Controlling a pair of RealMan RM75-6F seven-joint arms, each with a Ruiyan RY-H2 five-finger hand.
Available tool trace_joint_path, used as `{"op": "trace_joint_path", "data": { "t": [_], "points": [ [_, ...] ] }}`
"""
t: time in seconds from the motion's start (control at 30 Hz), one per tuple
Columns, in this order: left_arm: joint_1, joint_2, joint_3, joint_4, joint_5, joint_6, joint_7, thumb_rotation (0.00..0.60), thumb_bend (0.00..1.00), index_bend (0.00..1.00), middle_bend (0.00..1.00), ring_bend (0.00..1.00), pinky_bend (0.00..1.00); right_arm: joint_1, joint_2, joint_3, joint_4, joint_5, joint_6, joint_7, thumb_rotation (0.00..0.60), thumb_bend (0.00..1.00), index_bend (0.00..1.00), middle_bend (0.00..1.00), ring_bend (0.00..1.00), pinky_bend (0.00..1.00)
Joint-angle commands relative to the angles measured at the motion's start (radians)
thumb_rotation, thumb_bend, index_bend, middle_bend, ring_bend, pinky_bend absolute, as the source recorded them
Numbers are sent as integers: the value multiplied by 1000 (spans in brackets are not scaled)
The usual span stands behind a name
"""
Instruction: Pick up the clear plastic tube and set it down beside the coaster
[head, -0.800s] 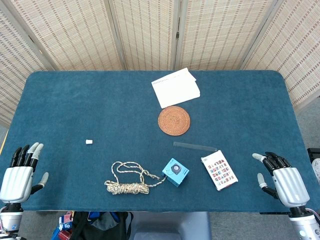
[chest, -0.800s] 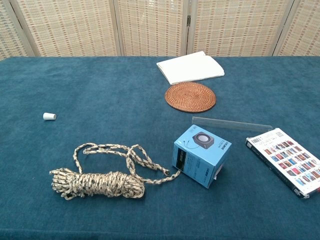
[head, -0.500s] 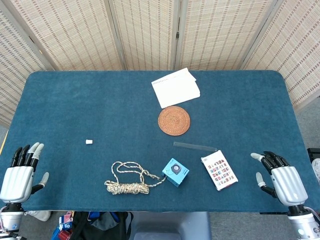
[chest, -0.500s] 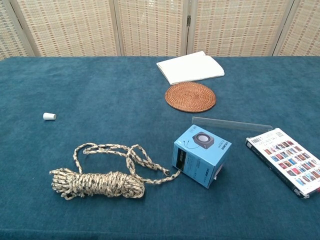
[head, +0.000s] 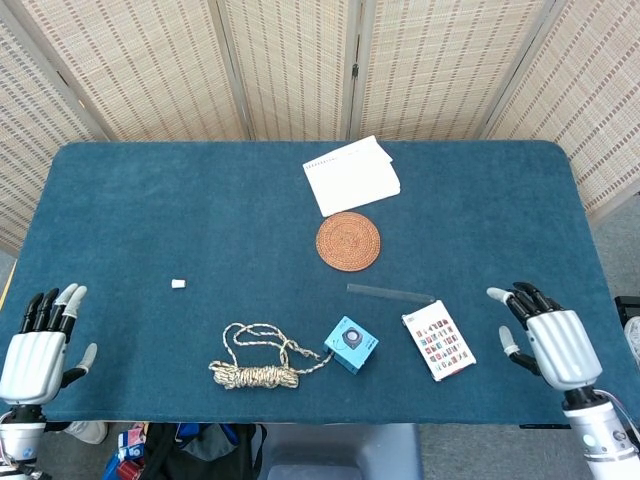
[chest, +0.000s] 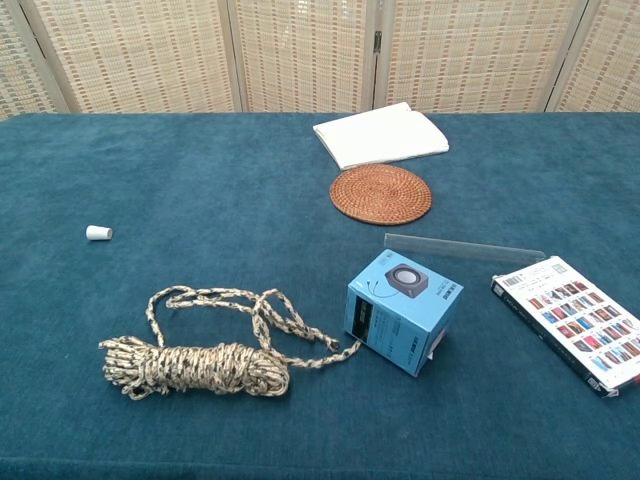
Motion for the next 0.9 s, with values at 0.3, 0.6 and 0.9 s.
{"op": "trace_joint_path", "data": {
  "t": [0.3, 0.6, 0.9],
  "points": [
    [-10, 2, -6, 11, 7, -5, -11, 600, 327, 19, 0, 0, 0, 249, -18, 149, -64, 244, -288, -168, 600, 428, 279, 675, 690, 887],
    [-14, 2, -6, 12, 11, -6, -10, 600, 327, 19, 0, 0, 0, 453, -164, 209, 80, 500, -469, -250, 600, 366, 427, 959, 997, 1000],
    [-16, -2, -2, 9, 12, -10, 1, 600, 327, 19, 0, 0, 0, 583, -326, 181, 252, 669, -540, -335, 600, 297, 442, 1000, 1000, 1000]
  ]
}}
